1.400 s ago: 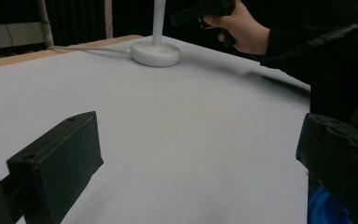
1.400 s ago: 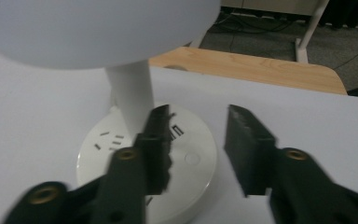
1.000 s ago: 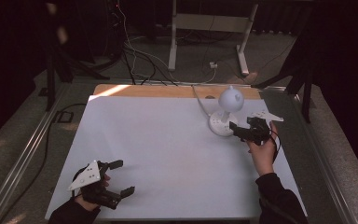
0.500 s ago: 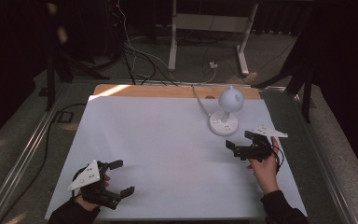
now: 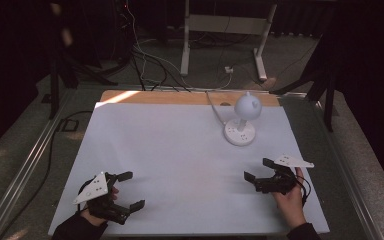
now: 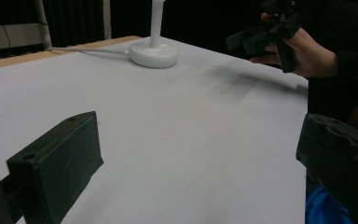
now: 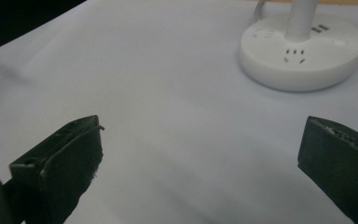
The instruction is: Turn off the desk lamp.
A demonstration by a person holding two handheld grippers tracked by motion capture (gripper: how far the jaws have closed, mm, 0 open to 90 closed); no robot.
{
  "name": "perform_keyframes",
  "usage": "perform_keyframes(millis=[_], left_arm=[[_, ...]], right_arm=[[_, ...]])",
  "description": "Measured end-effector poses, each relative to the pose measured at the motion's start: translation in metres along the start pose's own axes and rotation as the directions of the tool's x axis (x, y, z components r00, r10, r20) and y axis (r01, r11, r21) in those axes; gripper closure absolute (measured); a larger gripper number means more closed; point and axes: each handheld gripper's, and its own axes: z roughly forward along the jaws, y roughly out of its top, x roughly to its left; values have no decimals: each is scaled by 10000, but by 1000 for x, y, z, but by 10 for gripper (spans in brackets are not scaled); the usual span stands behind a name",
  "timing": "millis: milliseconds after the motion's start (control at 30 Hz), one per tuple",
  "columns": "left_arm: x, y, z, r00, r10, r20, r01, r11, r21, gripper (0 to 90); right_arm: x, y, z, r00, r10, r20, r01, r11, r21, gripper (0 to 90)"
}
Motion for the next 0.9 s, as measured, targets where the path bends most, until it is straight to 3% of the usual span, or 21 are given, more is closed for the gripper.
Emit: perform_keyframes(millis=[100, 167, 400, 633, 900], left_arm=[[0, 0, 0, 10000, 2, 2, -2, 10000, 2, 7], [0, 0, 0, 10000, 9, -3, -9, 10000, 1, 7], [0, 0, 1, 10000, 41, 10, -41, 10000, 56, 7], [0, 0, 1, 10000, 33, 17, -33, 10000, 51, 7], [1, -1, 2, 10000, -1, 3, 1, 10000, 56, 7]], right_arm=[[6, -8, -5, 9994, -342, -52, 342, 9993, 148, 0], [8, -12, -8, 9986, -407, -324, 414, 9990, 197, 0], [18, -26, -17, 9955, -773, -556, 793, 9962, 350, 0], [18, -39, -15, 9912, -1185, -592, 1231, 9890, 818, 0], [19, -38, -10, 9871, -1398, -787, 1462, 9857, 832, 0]])
